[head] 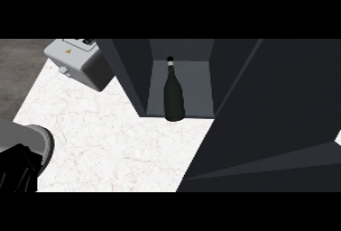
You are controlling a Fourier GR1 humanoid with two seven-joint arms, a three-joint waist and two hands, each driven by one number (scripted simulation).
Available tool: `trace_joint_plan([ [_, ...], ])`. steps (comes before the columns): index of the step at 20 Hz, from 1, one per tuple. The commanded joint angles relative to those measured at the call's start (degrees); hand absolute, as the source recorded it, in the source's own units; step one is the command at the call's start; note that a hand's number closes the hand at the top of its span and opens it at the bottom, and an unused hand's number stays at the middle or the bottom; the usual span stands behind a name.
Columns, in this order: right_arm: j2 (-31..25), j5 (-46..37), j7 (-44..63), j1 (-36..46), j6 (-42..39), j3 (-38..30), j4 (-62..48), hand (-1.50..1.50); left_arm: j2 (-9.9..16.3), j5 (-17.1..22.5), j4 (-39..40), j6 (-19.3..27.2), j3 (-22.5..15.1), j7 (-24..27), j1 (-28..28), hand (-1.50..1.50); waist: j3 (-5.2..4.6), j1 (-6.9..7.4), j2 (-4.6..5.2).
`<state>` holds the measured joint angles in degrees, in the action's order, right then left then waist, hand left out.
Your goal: Pick up the wine, place it into the cabinet and close the cabinet
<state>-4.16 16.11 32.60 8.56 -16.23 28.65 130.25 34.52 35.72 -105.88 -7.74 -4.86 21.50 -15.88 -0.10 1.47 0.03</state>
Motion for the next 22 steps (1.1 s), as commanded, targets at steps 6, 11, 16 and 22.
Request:
trace_joint_plan([
  [6, 4.09, 4.32, -2.35, 26.71, 23.27, 4.87, -15.79, 1.5, -0.07, 1.5, -1.52, -3.71, 3.37, -0.68, -2.3, 1.5, 0.02, 0.38, -0.03],
  [11, 4.14, 10.66, -5.26, 36.37, 28.79, 2.62, -24.95, 1.5, -0.99, -0.47, -1.3, -3.65, 4.76, -1.85, -2.22, 1.5, 0.07, -0.06, -0.06],
  [16, 4.15, 15.94, -11.18, 42.3, 28.38, -1.03, -35.5, 1.5, -1.84, 0.94, -4.17, -2.26, 4.69, -7.55, 0.2, 1.5, 0.1, -0.16, 0.1],
  [22, 4.16, 18.0, -12.71, 42.14, 25.27, -6.76, -43.36, 1.5, -3.7, -0.29, -0.39, -5.7, 7.4, -4.69, 0.01, 1.5, 0.09, -0.81, 0.05],
])
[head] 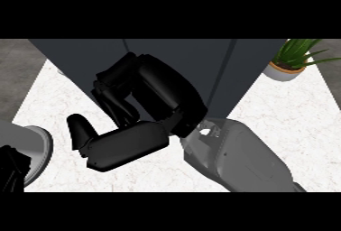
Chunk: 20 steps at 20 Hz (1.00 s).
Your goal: Pick up the wine, place it into the cabinet and close the cabinet
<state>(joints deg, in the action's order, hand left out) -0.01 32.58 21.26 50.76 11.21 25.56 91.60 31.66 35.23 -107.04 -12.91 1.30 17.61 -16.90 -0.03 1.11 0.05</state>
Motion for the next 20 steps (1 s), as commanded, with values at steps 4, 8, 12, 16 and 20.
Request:
trace_joint_plan([
  [4, 0.01, 1.32, -4.84, -0.04, -3.33, -3.28, -9.28, 1.5, -3.15, -2.39, -1.88, 1.64, -0.35, -4.08, 2.26, 1.5, 0.03, -0.52, 0.01],
  [8, -1.28, 1.2, -4.86, 0.07, -6.87, -7.24, -13.72, 1.5, -2.21, -1.57, -0.95, -3.24, 2.75, -2.61, -0.48, 1.5, 0.02, -0.43, -0.03],
  [12, -1.23, -1.19, -9.67, -0.44, -9.86, -7.95, -20.84, 1.5, -2.34, -2.43, 0.47, -3.29, 3.72, -3.35, 1.16, 1.5, 0.02, -0.37, 0.06],
  [16, -3.89, -1.05, -13.97, -0.21, -13.88, -11.71, -25.33, 1.5, -3.35, -4.11, 3.84, -4.78, 3.21, -0.98, 1.95, 1.5, 0.0, -0.32, 0.29],
  [20, -6.81, -0.16, -12.98, 3.04, -17.05, -14.46, -28.53, 1.5, -3.94, -3.05, 1.65, -3.43, 2.96, -3.23, 2.39, 1.5, 0.01, 0.04, 0.33],
])
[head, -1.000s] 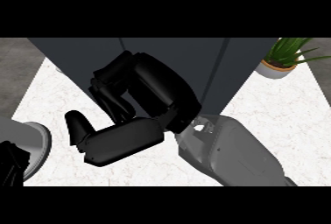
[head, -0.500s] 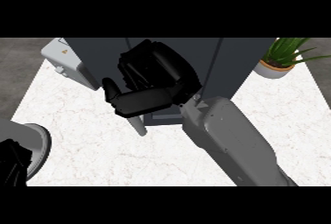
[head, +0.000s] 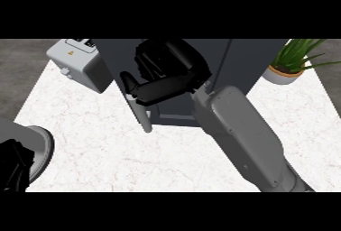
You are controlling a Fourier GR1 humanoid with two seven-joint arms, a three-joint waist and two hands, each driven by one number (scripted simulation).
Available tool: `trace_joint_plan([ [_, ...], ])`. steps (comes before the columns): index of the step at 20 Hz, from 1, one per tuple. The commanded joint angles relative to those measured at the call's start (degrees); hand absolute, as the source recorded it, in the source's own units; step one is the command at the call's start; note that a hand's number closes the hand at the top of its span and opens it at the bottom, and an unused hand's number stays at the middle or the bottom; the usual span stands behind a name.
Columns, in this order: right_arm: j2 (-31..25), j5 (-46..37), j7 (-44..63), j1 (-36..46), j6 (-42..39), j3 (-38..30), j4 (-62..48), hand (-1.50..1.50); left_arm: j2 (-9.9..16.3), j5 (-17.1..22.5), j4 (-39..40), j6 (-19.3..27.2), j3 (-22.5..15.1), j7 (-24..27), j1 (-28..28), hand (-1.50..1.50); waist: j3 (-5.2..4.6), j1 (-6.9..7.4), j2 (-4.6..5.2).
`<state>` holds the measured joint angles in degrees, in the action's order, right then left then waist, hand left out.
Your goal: Pick up the wine, place it into the cabinet and close the cabinet
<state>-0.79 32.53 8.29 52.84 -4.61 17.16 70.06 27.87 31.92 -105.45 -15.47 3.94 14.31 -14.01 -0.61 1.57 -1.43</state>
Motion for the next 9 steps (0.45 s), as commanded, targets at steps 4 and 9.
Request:
trace_joint_plan([
  [4, -6.92, -1.37, -3.86, -0.52, -3.48, -6.11, -10.15, 1.5, -0.44, 0.06, -0.51, -0.8, 0.3, -0.04, -1.17, 1.5, 0.6, -0.01, 2.03],
  [9, -4.96, -1.31, -3.65, 3.64, -2.93, -6.68, -13.1, 1.5, 0.33, 0.39, 1.43, -0.55, 1.09, -1.29, 2.46, 1.5, 0.55, -0.39, 2.24],
])
